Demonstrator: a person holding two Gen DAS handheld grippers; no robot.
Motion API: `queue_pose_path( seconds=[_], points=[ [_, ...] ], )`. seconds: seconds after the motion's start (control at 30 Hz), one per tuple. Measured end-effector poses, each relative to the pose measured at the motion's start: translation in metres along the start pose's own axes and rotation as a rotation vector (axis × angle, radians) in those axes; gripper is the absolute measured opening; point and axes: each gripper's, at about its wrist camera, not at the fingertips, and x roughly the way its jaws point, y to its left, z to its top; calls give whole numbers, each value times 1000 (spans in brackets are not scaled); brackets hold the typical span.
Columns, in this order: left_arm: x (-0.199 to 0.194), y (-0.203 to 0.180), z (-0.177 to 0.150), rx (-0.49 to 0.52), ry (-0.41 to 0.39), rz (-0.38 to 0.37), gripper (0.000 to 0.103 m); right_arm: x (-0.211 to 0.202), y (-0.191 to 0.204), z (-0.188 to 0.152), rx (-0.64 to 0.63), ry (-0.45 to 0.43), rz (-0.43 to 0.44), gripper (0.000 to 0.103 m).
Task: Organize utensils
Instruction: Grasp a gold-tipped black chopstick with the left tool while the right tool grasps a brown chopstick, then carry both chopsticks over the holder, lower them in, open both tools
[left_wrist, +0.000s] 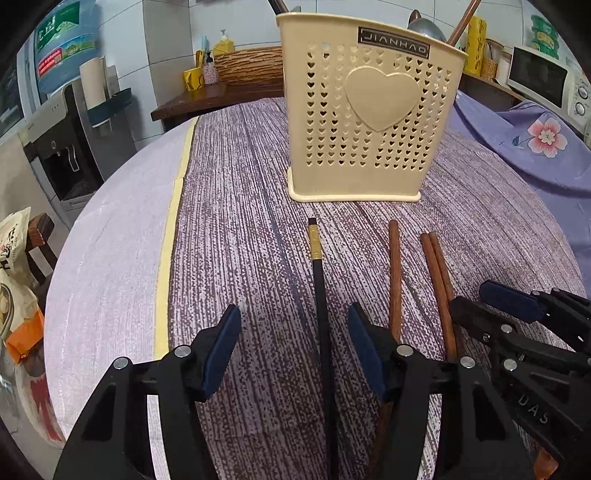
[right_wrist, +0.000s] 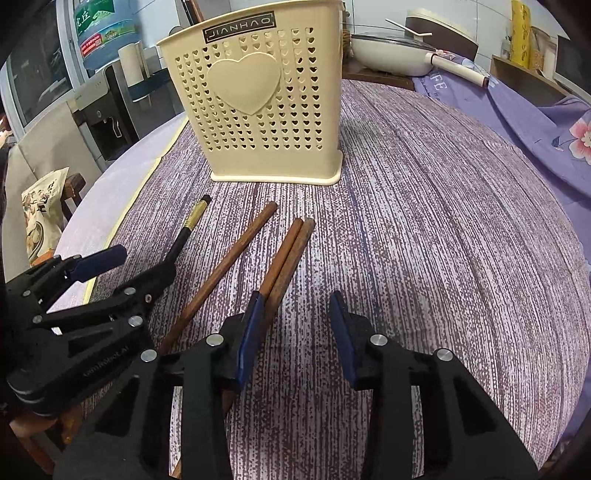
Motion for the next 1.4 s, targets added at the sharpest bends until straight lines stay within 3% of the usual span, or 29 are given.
queue_pose_path(
  seconds=[0.17, 0.3, 0.63, 1.03, 1.4],
  points=[
    [3, -4, 2, 7, 8, 9, 54, 7, 0, 12, 6, 9, -12, 30],
    [7, -4, 8, 15, 18, 13, 53, 14, -6, 19, 37, 23, -13, 20],
    [27, -10, 36, 21, 56, -4, 40, 31, -11, 42, 97, 50, 12, 12],
    [36, -10, 48, 7, 58, 8, 7, 39, -17, 53, 128, 45, 28, 11],
    [15, -4, 51, -43, 16, -47, 7, 21, -24, 53, 142, -31, 107, 10]
  ],
)
